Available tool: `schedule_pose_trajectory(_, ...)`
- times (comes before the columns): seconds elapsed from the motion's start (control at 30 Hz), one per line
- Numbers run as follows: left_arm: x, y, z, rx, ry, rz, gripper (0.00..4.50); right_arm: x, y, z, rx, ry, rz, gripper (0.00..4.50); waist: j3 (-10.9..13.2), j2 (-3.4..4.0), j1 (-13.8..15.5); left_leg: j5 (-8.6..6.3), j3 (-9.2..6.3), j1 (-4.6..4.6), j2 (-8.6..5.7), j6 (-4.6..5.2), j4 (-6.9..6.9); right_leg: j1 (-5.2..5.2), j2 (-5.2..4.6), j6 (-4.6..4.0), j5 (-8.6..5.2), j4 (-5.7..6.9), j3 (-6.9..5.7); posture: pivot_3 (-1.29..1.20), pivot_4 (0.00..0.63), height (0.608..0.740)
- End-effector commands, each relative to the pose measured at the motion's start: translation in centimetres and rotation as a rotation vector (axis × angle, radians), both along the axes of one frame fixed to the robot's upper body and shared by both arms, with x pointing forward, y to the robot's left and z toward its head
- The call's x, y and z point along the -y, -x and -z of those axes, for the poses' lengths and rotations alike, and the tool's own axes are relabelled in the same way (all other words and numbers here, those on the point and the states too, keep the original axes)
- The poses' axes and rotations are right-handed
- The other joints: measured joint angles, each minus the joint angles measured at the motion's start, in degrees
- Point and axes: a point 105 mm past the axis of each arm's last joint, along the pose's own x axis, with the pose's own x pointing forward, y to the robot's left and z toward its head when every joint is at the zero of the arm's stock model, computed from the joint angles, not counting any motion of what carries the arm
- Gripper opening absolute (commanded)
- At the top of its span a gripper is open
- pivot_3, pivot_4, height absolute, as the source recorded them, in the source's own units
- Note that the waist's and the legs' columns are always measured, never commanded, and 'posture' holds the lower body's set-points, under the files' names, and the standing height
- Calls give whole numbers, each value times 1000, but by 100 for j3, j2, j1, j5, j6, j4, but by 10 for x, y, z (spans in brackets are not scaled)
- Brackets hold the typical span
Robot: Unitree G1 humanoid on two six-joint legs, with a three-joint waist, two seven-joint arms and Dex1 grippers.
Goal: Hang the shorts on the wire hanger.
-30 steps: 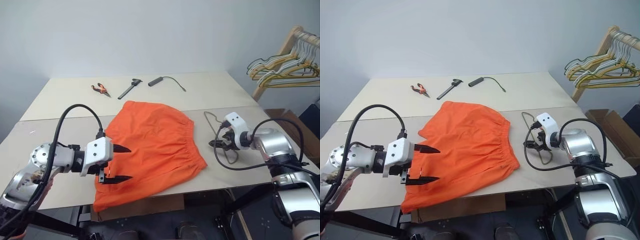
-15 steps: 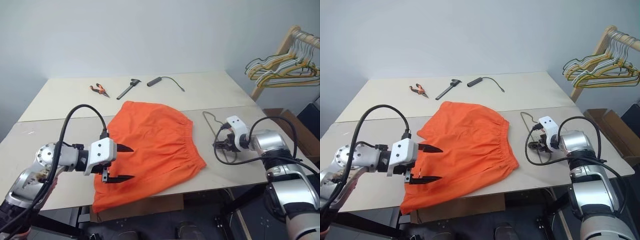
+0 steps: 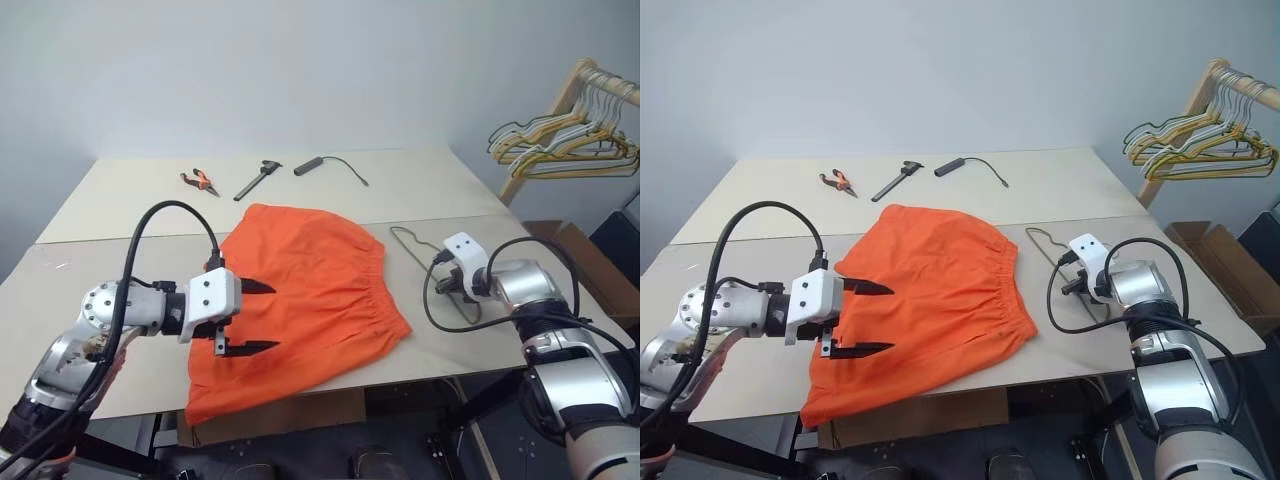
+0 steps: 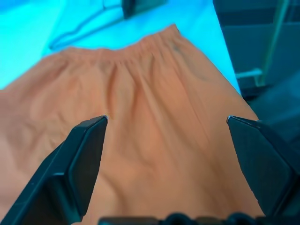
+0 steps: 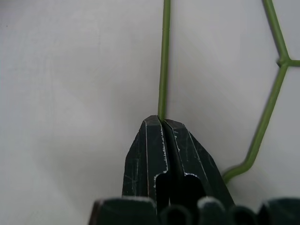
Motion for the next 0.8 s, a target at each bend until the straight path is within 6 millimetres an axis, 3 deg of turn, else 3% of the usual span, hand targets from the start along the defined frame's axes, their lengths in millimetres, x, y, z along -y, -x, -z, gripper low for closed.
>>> schedule_pose_trajectory(0.03,11,-18,-20,4,171,-112,4454,1,-10,-29,149,-61,63,36,1,1,23,0,-5,-3,0,0,1,0,0,3,2,-1,-1,-44,0,740)
schedule_pose_trajectory(0.17,27,-33,-45,-193,556,-238,4454,-21,-10,-90,482,-92,-26,36,2,9,52,0,-23,-52,-2,0,6,-46,-3,9,4,5,-5,-47,0,740)
schedule_pose_trajectory(0.33,41,-45,-64,-403,879,-314,4454,-68,26,-149,822,-183,-260,36,-2,15,65,0,-38,-109,0,0,11,-102,-7,14,7,18,-5,-57,0,740)
schedule_pose_trajectory(0.4,42,-56,-72,-458,988,-360,4454,-84,41,-163,937,-210,-347,36,-2,14,68,1,-42,-112,-1,-2,18,-102,-8,15,8,22,-8,-59,0,740)
schedule_pose_trajectory(0.5,43,-71,-81,-514,1096,-418,4454,-104,59,-171,1066,-210,-435,36,-3,13,84,4,-42,-102,-13,-8,23,-90,-10,19,12,22,-7,-58,0,740)
schedule_pose_trajectory(0.6,45,-77,-92,-536,1155,-401,4454,-126,75,-165,1112,-203,-562,36,-3,14,77,4,-41,-87,-18,-8,23,-75,-9,19,12,16,-7,-59,0,740)
schedule_pose_trajectory(0.8,59,-59,-109,-491,1115,-236,4454,-144,82,-157,1098,-199,-618,36,-3,14,55,5,-39,-87,-21,-14,22,-77,-6,18,13,8,-3,-68,0,740)
